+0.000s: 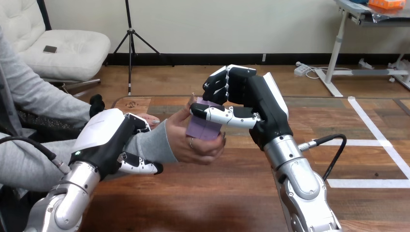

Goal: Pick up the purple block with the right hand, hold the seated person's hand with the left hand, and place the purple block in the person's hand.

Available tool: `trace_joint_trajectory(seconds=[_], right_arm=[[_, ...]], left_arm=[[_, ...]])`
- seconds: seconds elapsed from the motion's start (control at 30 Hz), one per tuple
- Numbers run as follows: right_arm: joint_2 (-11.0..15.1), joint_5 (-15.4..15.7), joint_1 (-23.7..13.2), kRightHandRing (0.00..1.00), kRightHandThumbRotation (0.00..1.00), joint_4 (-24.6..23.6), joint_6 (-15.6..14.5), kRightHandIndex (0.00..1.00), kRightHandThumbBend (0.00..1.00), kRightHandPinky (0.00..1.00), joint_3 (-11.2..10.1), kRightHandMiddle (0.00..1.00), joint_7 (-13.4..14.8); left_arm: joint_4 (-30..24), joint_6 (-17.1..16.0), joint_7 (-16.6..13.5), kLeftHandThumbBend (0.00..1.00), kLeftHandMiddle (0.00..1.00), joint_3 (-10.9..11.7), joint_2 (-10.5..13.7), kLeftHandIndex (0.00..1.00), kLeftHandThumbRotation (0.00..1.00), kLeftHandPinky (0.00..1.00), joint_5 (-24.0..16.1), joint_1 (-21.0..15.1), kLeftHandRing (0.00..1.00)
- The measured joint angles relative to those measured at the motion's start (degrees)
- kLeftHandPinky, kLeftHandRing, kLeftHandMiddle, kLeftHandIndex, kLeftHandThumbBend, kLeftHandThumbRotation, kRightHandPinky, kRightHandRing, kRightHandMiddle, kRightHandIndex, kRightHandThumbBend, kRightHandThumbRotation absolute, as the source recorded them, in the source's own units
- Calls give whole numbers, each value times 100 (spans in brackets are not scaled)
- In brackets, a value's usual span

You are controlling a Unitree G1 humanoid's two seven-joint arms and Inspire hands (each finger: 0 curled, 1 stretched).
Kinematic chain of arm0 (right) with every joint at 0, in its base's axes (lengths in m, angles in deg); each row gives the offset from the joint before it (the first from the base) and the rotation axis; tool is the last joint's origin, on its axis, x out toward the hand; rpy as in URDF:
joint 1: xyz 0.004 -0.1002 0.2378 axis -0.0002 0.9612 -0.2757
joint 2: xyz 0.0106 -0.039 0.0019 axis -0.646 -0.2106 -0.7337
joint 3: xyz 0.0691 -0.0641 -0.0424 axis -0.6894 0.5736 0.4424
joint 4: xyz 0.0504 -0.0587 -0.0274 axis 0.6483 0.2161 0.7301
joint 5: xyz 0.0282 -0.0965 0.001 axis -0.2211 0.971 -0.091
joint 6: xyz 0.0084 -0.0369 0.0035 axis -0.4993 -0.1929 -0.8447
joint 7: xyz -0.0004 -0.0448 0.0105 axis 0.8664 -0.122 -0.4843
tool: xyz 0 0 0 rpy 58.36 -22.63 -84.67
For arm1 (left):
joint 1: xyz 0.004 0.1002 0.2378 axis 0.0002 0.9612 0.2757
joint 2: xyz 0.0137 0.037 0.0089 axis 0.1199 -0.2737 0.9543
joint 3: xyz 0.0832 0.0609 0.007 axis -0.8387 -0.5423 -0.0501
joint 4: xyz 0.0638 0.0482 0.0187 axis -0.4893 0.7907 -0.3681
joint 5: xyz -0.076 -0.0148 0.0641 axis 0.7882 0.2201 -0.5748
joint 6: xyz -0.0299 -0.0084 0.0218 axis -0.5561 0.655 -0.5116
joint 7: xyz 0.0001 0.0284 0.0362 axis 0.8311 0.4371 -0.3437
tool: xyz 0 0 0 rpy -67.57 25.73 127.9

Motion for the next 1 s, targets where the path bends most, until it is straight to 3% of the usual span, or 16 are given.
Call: trace_joint_trajectory(seconds=[0.5, 1.0], right_arm=[[8, -26, 165, 51, 4, -343, -546, 56, 87, 44, -4, 55, -146], [43, -10, 322, 63, 33, -497, -890, 65, 80, 55, -8, 64, -213]], left_arm=[[0, 6, -4, 70, 31, 0, 0, 34, 0, 15, -1, 1, 22], [-1, 18, -39, 74, 33, 0, -6, 36, 0, 16, -32, 3, 24]])
